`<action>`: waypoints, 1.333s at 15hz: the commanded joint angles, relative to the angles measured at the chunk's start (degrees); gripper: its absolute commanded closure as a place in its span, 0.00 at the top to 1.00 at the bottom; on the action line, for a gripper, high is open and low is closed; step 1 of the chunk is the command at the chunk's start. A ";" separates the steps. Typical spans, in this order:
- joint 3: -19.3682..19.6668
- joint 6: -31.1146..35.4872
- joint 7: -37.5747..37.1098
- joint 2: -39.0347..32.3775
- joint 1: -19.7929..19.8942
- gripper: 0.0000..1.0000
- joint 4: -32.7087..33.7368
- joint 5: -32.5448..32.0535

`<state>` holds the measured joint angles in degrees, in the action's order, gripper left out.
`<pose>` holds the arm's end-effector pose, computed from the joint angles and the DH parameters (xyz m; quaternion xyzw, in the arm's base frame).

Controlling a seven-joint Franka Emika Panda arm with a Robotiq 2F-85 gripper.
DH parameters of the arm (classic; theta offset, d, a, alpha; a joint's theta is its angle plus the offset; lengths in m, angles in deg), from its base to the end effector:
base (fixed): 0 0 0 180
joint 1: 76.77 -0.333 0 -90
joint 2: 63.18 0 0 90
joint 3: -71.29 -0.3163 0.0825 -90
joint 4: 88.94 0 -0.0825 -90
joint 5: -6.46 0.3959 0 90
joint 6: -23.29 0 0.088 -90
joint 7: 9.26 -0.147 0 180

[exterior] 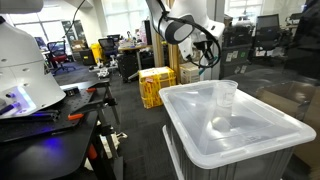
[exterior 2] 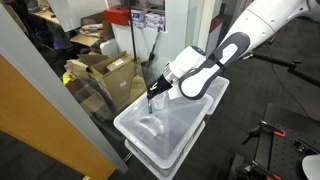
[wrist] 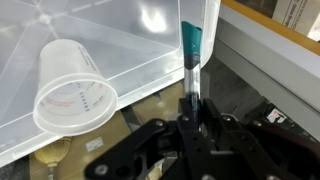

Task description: Take the pen out of the cup and put it on the storage box

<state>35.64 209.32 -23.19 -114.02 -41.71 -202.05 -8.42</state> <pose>0.6648 0.0183 0.1125 -0.9331 0.1330 -0.2571 0.2134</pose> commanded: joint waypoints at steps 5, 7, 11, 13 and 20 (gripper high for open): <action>-3.25 -10.16 13.13 -3.95 0.07 0.05 5.47 11.03; -3.56 -13.26 15.53 -4.50 -0.11 0.05 6.70 13.27; -3.84 -19.92 20.14 -4.86 -0.93 0.05 9.01 18.11; -3.65 -22.84 22.33 -4.80 -1.44 0.05 10.15 20.64; -1.25 -29.99 26.37 -4.20 -4.60 0.08 13.70 27.79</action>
<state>33.05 183.11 0.59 -118.39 -44.44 -190.77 15.88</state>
